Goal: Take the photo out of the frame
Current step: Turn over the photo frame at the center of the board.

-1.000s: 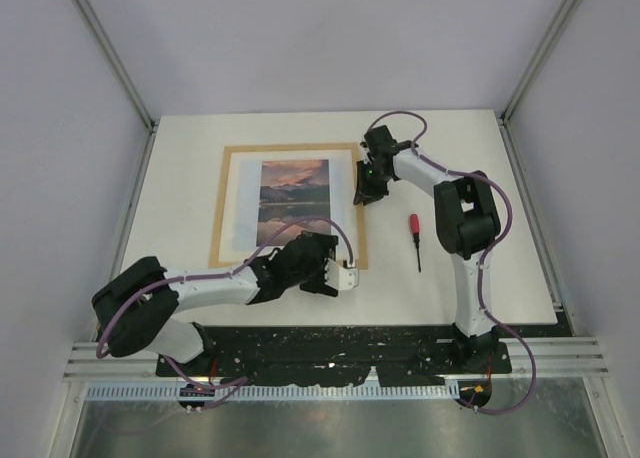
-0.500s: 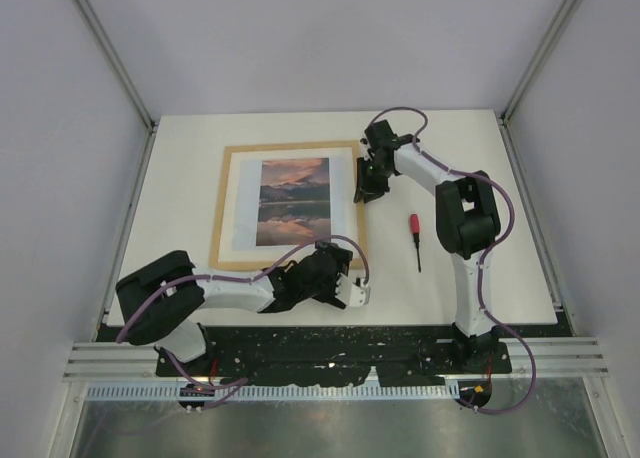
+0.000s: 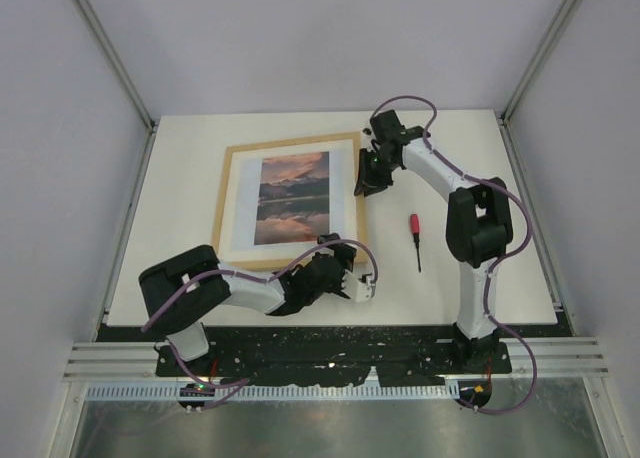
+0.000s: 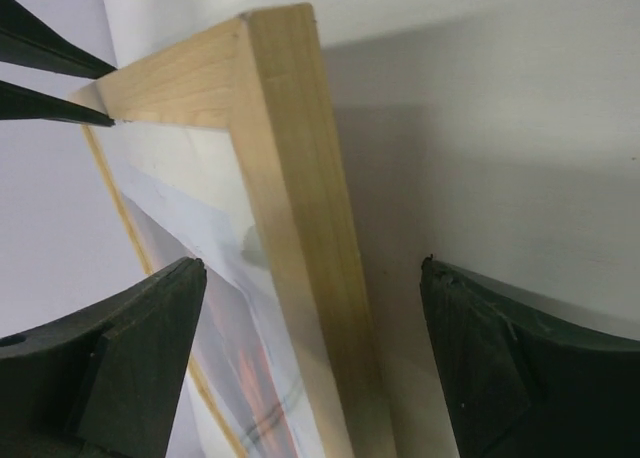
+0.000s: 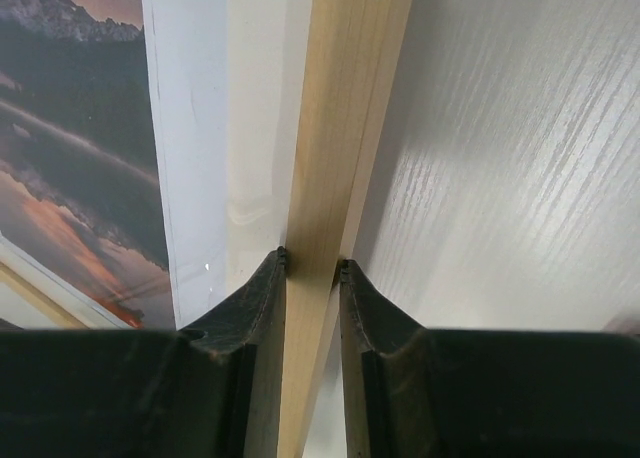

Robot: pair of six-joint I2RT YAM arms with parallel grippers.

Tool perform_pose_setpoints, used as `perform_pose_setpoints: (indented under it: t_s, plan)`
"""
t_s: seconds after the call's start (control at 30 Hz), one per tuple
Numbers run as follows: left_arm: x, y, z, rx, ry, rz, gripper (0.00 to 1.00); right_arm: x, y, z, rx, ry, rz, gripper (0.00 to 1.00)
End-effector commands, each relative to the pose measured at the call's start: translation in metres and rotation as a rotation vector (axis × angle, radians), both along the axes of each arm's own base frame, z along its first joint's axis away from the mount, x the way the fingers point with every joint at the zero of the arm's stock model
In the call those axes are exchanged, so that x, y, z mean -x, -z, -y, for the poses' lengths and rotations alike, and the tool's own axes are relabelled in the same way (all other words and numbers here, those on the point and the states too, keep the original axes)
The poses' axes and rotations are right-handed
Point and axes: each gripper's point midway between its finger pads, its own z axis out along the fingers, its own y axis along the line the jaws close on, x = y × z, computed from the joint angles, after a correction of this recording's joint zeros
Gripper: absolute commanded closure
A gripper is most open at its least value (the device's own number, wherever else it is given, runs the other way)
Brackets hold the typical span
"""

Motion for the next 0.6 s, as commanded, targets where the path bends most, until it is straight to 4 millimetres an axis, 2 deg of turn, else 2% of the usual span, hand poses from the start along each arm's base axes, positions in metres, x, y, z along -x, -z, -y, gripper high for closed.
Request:
perform_pose_setpoints:
  t_s: [0.0,0.2,0.27,0.4,0.57]
  plan:
    - [-0.008,-0.010,0.000,0.031,-0.041,0.061,0.14,-0.005,-0.080,-0.014,-0.143,-0.029,0.145,0.92]
    - [-0.017,-0.025,-0.002,0.060,-0.093,0.112,0.62,-0.003,-0.067,-0.007,-0.138,-0.014,0.111,0.92]
    - [-0.019,-0.029,-0.003,0.063,-0.107,0.128,0.75,-0.004,-0.064,-0.004,-0.137,-0.008,0.105,0.92]
    - [-0.023,-0.040,-0.005,0.074,-0.123,0.155,0.86,-0.006,-0.062,0.001,-0.138,-0.001,0.103,0.92]
    - [-0.028,-0.061,-0.008,0.105,-0.143,0.175,0.89,-0.010,-0.076,0.005,-0.156,-0.006,0.137,0.92]
